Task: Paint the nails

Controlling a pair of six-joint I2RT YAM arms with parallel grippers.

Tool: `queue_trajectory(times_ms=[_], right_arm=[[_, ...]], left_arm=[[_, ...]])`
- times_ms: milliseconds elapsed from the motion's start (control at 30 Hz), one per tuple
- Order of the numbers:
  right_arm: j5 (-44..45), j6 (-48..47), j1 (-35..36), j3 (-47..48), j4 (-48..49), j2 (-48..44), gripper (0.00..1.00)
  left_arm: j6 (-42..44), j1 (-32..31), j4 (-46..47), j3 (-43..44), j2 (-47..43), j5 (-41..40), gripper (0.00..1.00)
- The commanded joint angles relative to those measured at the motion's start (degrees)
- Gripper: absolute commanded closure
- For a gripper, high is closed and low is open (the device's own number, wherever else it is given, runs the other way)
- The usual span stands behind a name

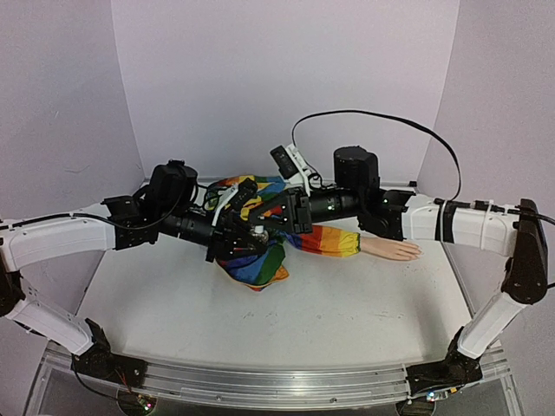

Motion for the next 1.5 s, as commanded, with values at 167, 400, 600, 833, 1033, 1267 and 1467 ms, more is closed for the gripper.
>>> queue_trajectory(times_ms=[167, 400, 600, 833, 1033, 1267, 1467], right_arm=[[66.39, 7.38, 13.91, 10.94, -19.02, 3.83, 1.0], [70.89, 9.65, 18.63, 15.03, -19.28, 7.44, 1.0], [63.2, 6.88, 16.84, 10.79, -13.8, 2.72, 1.0], [39.07, 5.45, 9.57, 2.93, -6.99, -3.46, 0.47], [9.9, -1.19, 2.55, -3.22, -2.81, -7.35, 0.18], [-0.55, -2.63, 1.12, -2.65, -2.2, -5.58, 0.26], [-3.8, -3.22, 1.13, -0.36, -1.7, -2.5, 0.52]], left_arm=[[0.98, 0.31, 0.05, 3.75, -2.26, -49.59, 1.0], [-0.48, 0.17, 0.01, 4.71, -0.16, -46.75, 1.0], [-1.02, 0.12, 0.04, 1.76, -2.1, -44.81, 1.0], [2.57, 0.12, 0.17, 0.15, -3.75, -27.69, 1.0], [4.73, 0.2, 0.26, -0.63, -3.82, -6.25, 1.0], [3.49, 0.21, 0.21, 1.42, -1.01, 6.23, 1.0], [2.89, 0.18, 0.17, 2.11, 0.35, 9.9, 1.0]])
